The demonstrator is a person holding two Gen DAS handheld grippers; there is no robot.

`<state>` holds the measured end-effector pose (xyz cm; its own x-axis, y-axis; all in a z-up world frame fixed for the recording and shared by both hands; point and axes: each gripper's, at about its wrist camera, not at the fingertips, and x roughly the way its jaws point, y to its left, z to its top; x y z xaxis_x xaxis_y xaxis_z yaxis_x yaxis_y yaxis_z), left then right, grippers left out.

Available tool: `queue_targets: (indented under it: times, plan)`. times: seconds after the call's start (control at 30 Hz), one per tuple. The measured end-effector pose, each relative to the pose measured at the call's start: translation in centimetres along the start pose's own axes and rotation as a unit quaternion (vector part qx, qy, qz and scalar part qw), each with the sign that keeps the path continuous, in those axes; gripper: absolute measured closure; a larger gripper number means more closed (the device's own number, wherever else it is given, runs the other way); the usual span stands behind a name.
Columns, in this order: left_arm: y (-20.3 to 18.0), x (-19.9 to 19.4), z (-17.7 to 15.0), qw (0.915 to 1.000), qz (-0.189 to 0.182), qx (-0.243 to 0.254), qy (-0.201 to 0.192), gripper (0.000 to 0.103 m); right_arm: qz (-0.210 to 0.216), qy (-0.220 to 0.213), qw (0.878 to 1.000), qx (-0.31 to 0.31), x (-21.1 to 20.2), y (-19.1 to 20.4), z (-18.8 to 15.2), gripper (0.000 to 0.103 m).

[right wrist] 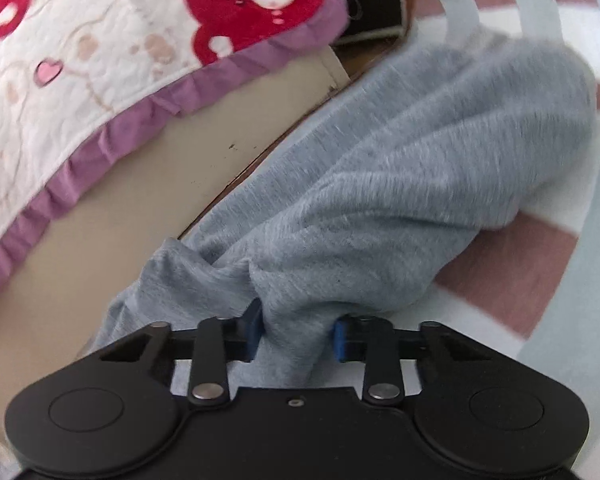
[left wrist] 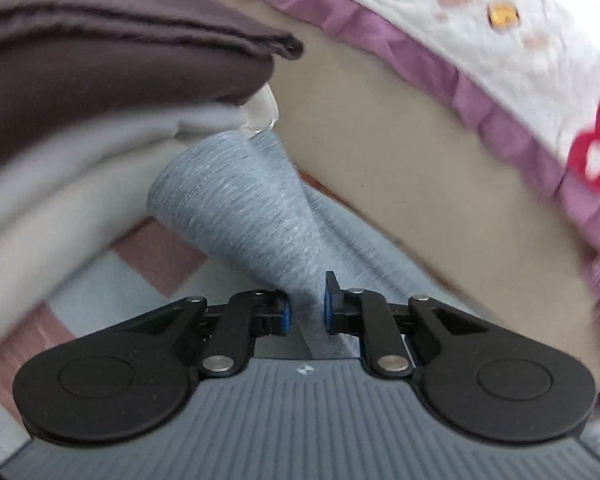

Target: Fold clothes

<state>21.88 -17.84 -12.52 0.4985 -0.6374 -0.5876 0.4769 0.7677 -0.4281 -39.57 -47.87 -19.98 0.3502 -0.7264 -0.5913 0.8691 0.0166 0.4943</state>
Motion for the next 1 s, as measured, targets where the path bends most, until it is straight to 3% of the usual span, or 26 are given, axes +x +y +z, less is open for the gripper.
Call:
queue_targets:
  times: [0.07, 0.17, 0.27, 0.33, 0.4, 0.43, 0.5, 0.57, 0.7, 0.77, 0.87, 1.0]
  plan:
    - [1.0, 1.6, -1.0, 0.9992, 0.019, -0.015, 0.032, 0.088, -0.010, 0.005, 1.000, -0.026, -0.2, 0.2, 0.2, 0.070]
    - [1.5, 1.9, -1.2, 0.9990, 0.019, -0.007, 0.040, 0.085, -0.007, 0.029, 0.999, 0.010, -0.5, -0.9, 1.2, 0.067]
    - [0.8, 1.5, -1.0, 0.9978, 0.040, 0.007, 0.052, 0.080, 0.005, 0.030, 0.997, 0.067, -2.0, -3.2, 2.0, 0.053]
    - [0.6, 1.0, -0.7, 0.9962, 0.056, -0.004, 0.067, 0.071, 0.018, 0.022, 0.995, 0.093, -3.5, -5.0, 2.4, 0.046]
    - [0.1, 0.1, -0.5, 0.9911, 0.102, -0.014, 0.084, 0.039, 0.011, 0.010, 0.993, 0.118, -5.4, -6.7, 2.8, 0.035]
    - [-0.5, -0.7, -0.4, 0.9874, 0.131, -0.002, 0.088, 0.038, 0.024, 0.009, 0.992, 0.127, -6.2, -7.4, 2.6, 0.033]
    - [-2.1, -2.5, -0.7, 0.9854, 0.142, 0.044, 0.082, 0.038, 0.047, 0.003, 0.990, 0.133, -7.4, -8.7, 2.1, 0.033]
    - [-4.1, -4.2, -1.1, 0.9881, 0.111, 0.081, 0.069, 0.038, 0.033, -0.012, 0.988, 0.148, -8.1, -10.1, 1.8, 0.032]
    - [-9.6, -5.0, -3.8, 0.9858, -0.007, 0.149, 0.076, 0.038, 0.008, -0.033, 0.976, 0.215, -7.5, -14.0, 1.6, 0.032]
    - [-12.8, -4.9, -6.4, 0.9777, -0.067, 0.174, 0.097, 0.038, 0.011, -0.040, 0.969, 0.245, -6.9, -15.3, 1.9, 0.032]
    - [-17.7, -5.3, -10.0, 0.9585, -0.133, 0.214, 0.134, 0.038, 0.025, -0.048, 0.960, 0.275, -6.6, -15.7, 2.7, 0.032]
    - [-24.1, -7.1, -14.2, 0.9324, -0.178, 0.281, 0.142, 0.038, 0.028, -0.048, 0.971, 0.231, -6.2, -14.3, 3.6, 0.032]
